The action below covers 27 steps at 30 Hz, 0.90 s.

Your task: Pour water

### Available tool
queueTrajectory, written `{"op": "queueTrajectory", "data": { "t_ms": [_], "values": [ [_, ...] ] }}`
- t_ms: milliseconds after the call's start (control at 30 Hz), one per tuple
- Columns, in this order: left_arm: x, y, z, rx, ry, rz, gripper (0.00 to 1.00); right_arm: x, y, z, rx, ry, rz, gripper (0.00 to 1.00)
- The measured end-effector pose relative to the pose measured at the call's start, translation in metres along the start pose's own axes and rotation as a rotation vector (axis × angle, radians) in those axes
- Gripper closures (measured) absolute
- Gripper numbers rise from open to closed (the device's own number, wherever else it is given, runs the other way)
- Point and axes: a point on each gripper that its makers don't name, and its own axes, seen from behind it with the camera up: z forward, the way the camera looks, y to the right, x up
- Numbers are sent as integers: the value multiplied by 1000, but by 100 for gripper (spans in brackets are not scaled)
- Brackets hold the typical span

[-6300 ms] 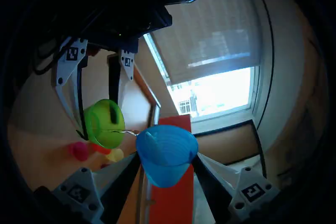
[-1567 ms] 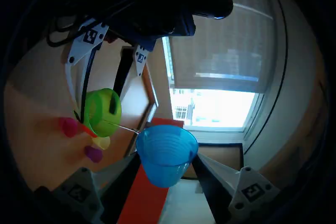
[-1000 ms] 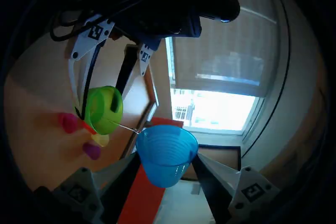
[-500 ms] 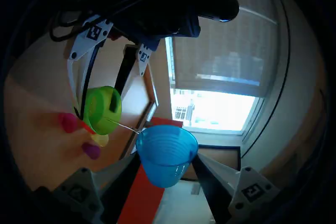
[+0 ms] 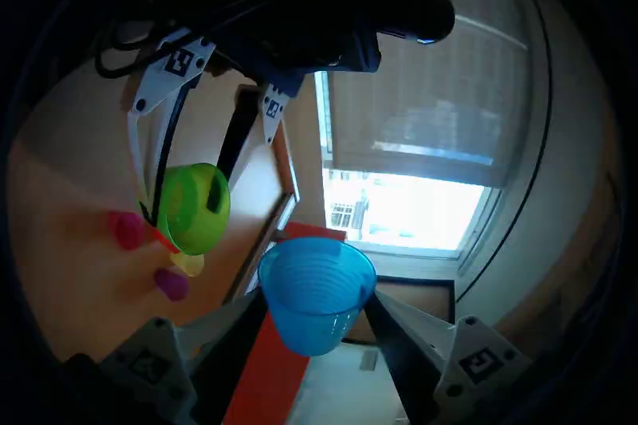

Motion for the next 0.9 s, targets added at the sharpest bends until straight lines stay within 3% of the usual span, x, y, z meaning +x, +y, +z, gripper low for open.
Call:
{"op": "queueTrajectory", "data": {
  "t_ms": [233, 500, 633, 900],
  "values": [
    [-1, -2, 0, 3, -1, -2, 15, 2, -3, -2, 2, 0, 26, 12],
    [-5, -3, 0, 5, -10, -4, 15, 7, -14, -4, 3, 3, 124, 12],
    [-6, -3, -1, 7, -13, -3, 14, 10, -21, -5, 0, -1, 194, 12],
    [-10, -4, -1, 9, -23, -4, 15, 18, -37, -10, 1, -11, 402, 12]
  ]
}}
